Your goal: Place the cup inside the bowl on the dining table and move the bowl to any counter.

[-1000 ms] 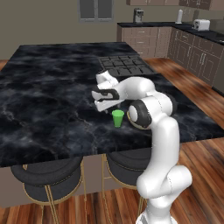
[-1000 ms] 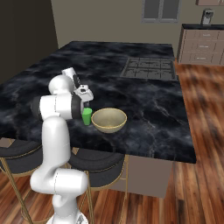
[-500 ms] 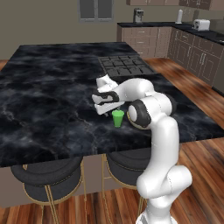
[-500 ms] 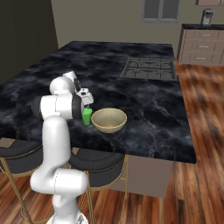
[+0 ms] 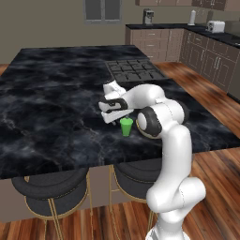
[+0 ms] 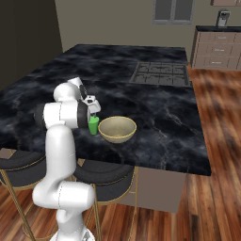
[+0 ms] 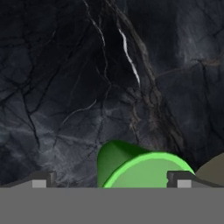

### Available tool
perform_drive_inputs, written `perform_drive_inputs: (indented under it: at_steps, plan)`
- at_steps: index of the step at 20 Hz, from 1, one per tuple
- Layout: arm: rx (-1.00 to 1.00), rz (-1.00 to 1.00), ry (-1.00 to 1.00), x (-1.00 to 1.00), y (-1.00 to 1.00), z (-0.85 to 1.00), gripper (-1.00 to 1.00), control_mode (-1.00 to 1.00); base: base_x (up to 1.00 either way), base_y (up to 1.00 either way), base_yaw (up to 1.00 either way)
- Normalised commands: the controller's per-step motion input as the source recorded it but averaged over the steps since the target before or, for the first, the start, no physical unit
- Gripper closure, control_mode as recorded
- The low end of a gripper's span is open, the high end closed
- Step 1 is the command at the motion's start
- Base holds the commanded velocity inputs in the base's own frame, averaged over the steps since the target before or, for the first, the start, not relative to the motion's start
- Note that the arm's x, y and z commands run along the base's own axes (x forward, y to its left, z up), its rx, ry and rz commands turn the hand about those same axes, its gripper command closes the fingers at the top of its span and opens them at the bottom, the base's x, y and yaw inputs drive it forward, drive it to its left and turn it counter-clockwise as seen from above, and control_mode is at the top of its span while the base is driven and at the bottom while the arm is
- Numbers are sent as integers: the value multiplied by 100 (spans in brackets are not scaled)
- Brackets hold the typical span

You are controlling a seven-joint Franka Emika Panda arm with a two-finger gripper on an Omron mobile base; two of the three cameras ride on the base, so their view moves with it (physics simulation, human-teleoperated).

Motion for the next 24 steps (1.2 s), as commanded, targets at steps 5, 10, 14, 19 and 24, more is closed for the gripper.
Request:
perform_drive_inputs:
  at_steps: [5, 10, 14, 19, 24]
  plan:
    - [0, 0, 1, 0, 0, -5, -100, -100, 0, 0, 0]
    - [0, 0, 0, 0, 0, -10, -100, -100, 0, 0, 0]
    - [0, 0, 0, 0, 0, -10, -100, -100, 0, 0, 0]
    - [0, 0, 0, 0, 0, -9, -100, -100, 0, 0, 0]
    - [0, 0, 0, 0, 0, -5, -100, -100, 0, 0, 0]
